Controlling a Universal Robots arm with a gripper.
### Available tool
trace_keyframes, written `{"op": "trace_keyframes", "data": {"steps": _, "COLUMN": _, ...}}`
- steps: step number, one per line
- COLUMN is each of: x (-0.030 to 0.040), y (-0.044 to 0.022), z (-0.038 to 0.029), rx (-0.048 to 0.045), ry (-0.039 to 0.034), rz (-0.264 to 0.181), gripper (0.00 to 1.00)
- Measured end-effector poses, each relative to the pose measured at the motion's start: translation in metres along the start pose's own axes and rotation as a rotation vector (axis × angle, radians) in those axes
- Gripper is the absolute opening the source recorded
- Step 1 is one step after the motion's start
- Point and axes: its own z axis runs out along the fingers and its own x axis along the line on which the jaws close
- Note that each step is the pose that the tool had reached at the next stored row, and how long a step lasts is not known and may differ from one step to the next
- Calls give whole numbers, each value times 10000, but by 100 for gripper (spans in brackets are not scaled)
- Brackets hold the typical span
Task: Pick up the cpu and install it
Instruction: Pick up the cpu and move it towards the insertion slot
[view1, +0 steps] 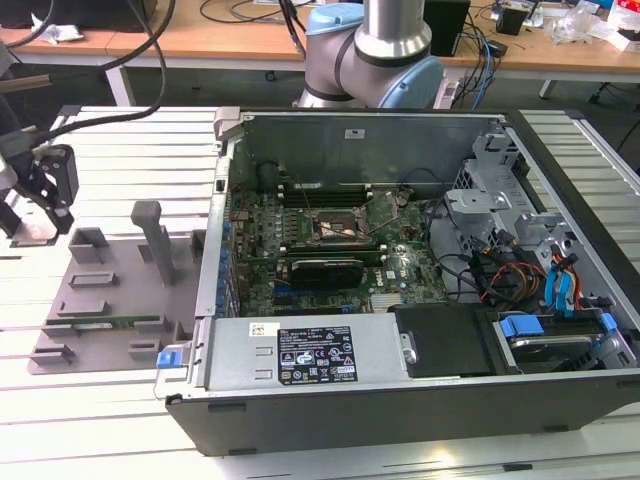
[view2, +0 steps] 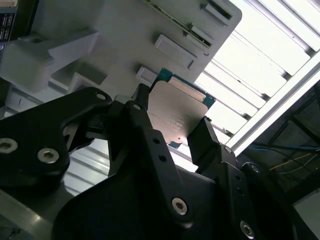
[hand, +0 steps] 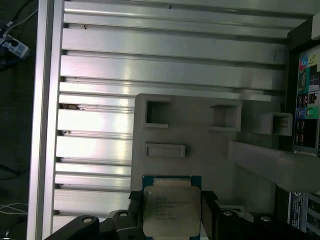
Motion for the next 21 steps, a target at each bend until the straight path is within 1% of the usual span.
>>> {"op": "trace_keyframes", "data": {"steps": 3, "x": -1, "y": 0, "z": -47, "rx": 1, "ry": 0, "rz": -1, "gripper": 55}}
{"op": "trace_keyframes", "data": {"steps": 4, "x": -3, "y": 0, "z": -87, "rx": 0, "ry": 1, "rz": -1, "gripper": 55}}
{"op": "trace_keyframes", "data": {"steps": 5, "x": -3, "y": 0, "z": -112, "rx": 0, "ry": 0, "rz": -1, "gripper": 55}}
{"op": "trace_keyframes", "data": {"steps": 7, "x": -4, "y": 0, "z": -142, "rx": 0, "ry": 0, "rz": 0, "gripper": 55}}
{"op": "trace_keyframes", "data": {"steps": 9, "x": -6, "y": 0, "z": -201, "rx": 1, "ry": 0, "rz": -1, "gripper": 55}}
{"op": "trace_keyframes", "data": {"steps": 16, "x": -8, "y": 0, "z": -301, "rx": 1, "ry": 0, "rz": 0, "gripper": 55}}
{"op": "trace_keyframes", "data": {"steps": 18, "x": -10, "y": 1, "z": -350, "rx": 0, "ry": 0, "rz": 0, "gripper": 55}}
{"op": "trace_keyframes", "data": {"steps": 19, "x": -11, "y": 1, "z": -382, "rx": 0, "ry": 0, "rz": 0, "gripper": 55}}
{"op": "trace_keyframes", "data": {"steps": 20, "x": -12, "y": 2, "z": -431, "rx": 0, "ry": 1, "rz": -1, "gripper": 55}}
{"op": "trace_keyframes", "data": {"steps": 21, "x": -13, "y": 2, "z": -451, "rx": 1, "ry": 0, "rz": 0, "gripper": 55}}
